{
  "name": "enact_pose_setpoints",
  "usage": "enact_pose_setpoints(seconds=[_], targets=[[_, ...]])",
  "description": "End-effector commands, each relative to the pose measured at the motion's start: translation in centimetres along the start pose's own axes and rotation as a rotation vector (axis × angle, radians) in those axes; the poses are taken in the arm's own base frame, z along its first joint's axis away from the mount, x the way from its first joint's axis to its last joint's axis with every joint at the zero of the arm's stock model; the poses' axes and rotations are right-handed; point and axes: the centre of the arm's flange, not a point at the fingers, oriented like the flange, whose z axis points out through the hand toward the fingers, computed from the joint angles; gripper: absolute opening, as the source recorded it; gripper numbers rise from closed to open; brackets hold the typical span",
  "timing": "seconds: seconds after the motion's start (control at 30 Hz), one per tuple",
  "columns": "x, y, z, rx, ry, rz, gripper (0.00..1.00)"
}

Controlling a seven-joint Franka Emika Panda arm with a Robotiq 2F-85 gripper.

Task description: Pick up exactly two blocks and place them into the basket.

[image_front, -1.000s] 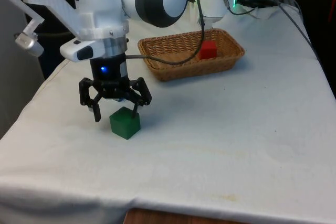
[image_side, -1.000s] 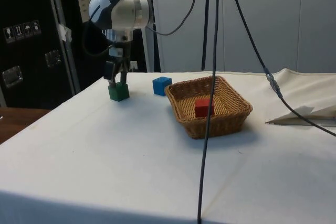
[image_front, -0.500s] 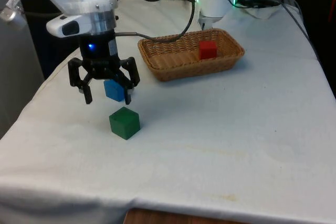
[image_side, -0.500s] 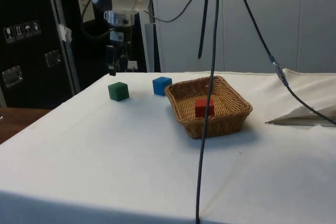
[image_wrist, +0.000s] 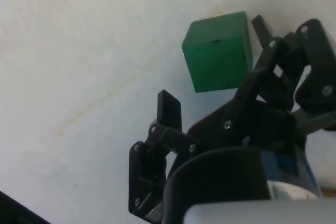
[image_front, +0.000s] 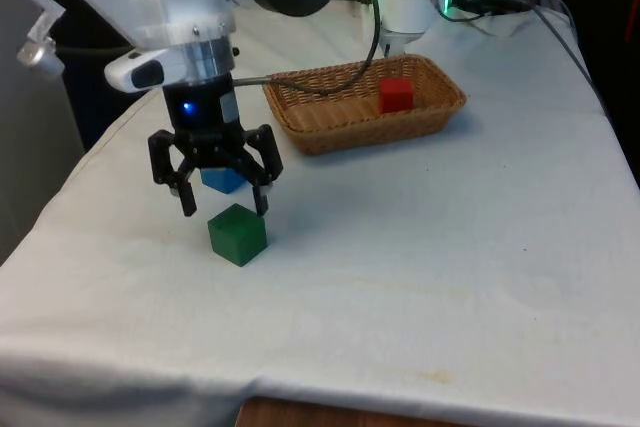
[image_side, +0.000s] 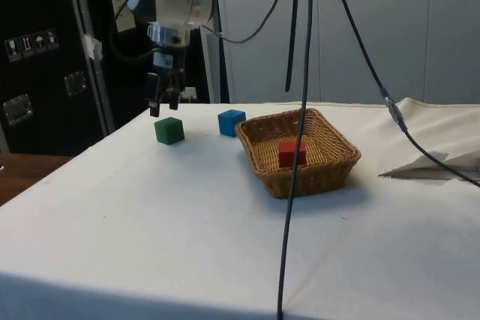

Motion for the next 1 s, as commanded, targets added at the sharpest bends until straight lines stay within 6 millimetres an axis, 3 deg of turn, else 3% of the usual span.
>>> enact_pose_setpoints(seconds=[0.0, 0.23, 0.6, 0.67, 0.93, 0.97], targets=[[-0.1, -0.1, 0.4, 0.007, -0.012, 0.015, 1.0], [-0.6, -0.5, 1.8, 0.006, -0.037, 0.046, 1.0], [-0.3, -2.8, 3.1, 0.003, -0.058, 0.07, 1.0], [-0.3, -2.9, 3.0, 0.006, -0.048, 0.066, 0.88], [0.1, -3.2, 3.4, 0.001, -0.06, 0.074, 0.06], [0.1, -3.2, 3.5, 0.001, -0.063, 0.075, 0.05]])
